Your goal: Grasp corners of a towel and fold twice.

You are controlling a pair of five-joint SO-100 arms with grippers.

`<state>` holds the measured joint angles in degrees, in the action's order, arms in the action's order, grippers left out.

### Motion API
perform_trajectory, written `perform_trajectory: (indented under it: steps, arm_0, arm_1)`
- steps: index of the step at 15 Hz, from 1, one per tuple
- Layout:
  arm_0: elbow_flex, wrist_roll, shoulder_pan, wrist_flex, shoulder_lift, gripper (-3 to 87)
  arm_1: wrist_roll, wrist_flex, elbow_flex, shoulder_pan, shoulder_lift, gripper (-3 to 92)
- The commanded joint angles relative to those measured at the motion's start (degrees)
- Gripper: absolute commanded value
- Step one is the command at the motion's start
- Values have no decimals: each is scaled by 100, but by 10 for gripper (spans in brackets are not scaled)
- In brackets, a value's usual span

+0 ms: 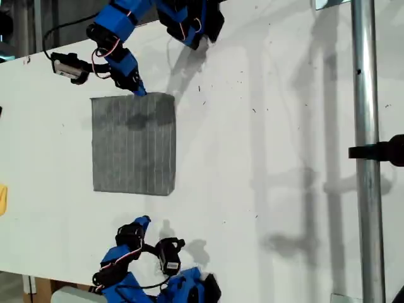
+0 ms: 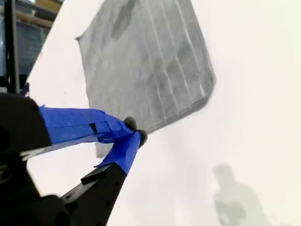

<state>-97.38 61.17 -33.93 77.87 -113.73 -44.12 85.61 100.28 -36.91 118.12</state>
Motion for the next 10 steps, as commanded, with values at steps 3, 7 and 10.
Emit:
perform_trajectory:
  steps: [3, 7, 10]
  arm_0:
    - [1573, -466, -659, 387, 1213, -29]
    - [2435, -694, -729, 633, 1951, 15]
    - [2505, -756, -729, 703, 2013, 45]
  arm_1:
    - [642, 571, -1582, -589, -870, -3]
    - [677, 817, -1714, -589, -1195, 251]
    - [888, 457, -1301, -571, -1301, 363]
